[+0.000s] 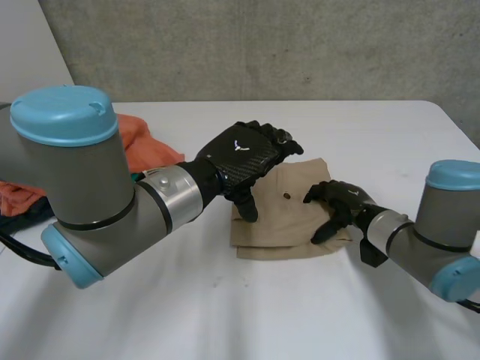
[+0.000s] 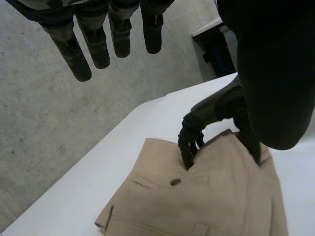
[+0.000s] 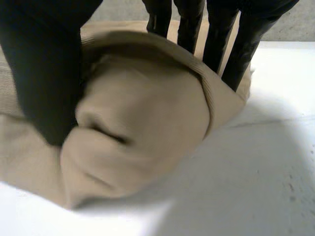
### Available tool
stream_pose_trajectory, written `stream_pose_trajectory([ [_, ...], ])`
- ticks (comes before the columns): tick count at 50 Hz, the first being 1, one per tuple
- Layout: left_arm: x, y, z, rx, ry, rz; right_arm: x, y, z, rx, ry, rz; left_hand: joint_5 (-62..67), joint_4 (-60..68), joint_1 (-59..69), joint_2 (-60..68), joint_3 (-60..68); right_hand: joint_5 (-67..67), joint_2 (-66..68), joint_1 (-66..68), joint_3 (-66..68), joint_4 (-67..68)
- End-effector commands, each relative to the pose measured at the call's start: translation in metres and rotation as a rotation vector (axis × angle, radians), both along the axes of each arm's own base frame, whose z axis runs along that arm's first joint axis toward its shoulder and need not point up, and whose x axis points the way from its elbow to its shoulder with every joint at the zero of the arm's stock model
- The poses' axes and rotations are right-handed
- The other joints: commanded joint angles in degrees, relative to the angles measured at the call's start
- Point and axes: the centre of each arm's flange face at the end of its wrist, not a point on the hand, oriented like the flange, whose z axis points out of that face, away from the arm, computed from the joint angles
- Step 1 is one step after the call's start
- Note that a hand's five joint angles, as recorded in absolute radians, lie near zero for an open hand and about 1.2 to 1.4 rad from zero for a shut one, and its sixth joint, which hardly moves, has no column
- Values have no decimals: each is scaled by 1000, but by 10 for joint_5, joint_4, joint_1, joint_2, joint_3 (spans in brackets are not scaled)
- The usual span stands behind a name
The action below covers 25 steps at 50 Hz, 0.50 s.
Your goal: Fold the laundry.
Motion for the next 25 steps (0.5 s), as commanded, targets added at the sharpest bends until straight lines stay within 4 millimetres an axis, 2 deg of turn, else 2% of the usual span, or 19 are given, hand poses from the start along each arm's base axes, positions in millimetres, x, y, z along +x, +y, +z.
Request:
stream_pose_trajectory([
  [1,1,-1,2,-4,2,4,-2,-18,1,-40,15,-72,0,0,-6,-2,-5,391,339,434,361,356],
  [6,6,-6,1,-2,0,21,-10,-36,15,-98,16,-183,-2,-2,-7,-3,-7,391,339,434,361,356],
  [11,8,-9,6,-16,11,29,-34,-76,32,-180,-1,-278,-4,-3,-9,-5,-9,391,339,434,361,356],
  [17,7,-12,11,-43,29,32,-44,-115,31,-240,2,-326,-2,-2,-7,-3,-7,391,339,434,361,356],
  [22,4,-14,15,-63,49,30,-82,-161,25,-260,17,-424,0,0,-6,-2,-5,391,339,434,361,356],
  [25,4,-15,17,-63,60,31,-94,-180,25,-282,42,-441,1,2,-4,0,-3,391,339,434,361,356],
])
